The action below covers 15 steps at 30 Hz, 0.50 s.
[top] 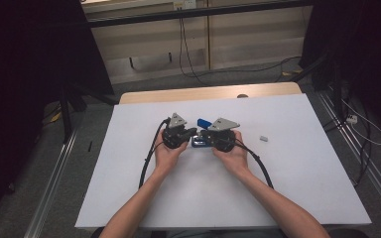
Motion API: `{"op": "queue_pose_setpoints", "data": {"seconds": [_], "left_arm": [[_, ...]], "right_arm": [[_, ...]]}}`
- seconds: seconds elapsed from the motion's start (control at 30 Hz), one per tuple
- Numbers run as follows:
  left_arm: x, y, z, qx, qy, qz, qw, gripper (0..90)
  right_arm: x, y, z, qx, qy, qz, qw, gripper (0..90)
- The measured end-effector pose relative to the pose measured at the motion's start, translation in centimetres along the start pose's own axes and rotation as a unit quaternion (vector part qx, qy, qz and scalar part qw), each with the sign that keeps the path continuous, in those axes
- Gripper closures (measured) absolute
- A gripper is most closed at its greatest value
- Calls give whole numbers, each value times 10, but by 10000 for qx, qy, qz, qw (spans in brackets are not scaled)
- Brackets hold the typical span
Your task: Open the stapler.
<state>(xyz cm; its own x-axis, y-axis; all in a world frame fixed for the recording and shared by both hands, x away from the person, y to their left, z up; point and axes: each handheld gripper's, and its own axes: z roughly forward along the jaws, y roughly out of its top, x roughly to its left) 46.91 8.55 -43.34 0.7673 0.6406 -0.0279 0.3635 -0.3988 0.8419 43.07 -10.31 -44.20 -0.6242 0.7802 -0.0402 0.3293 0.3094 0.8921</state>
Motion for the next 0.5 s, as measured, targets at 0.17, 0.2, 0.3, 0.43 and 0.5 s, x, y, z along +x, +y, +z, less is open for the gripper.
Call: {"op": "queue_pose_setpoints", "data": {"seconds": [0.17, 0.2, 0.3, 0.43, 0.5], "left_arm": [[0, -1, 1, 38, -23, -7, 10000, 900], [0, -1, 1, 43, -36, 8, 10000, 900], [0, -2, 2, 65, -11, 58, 10000, 900], [0, -2, 3, 77, -2, 58, 10000, 900], [-1, -2, 3, 103, 37, 100, 9999, 900]], "right_arm": [[2, -1, 2, 11, -34, 15, 10000, 900], [2, -1, 3, 19, -36, 19, 10000, 900], [3, -1, 3, 25, -79, 39, 10000, 900], [7, -1, 6, 32, -213, 124, 9997, 900], [8, -1, 8, 44, -259, 150, 9995, 900]]}}
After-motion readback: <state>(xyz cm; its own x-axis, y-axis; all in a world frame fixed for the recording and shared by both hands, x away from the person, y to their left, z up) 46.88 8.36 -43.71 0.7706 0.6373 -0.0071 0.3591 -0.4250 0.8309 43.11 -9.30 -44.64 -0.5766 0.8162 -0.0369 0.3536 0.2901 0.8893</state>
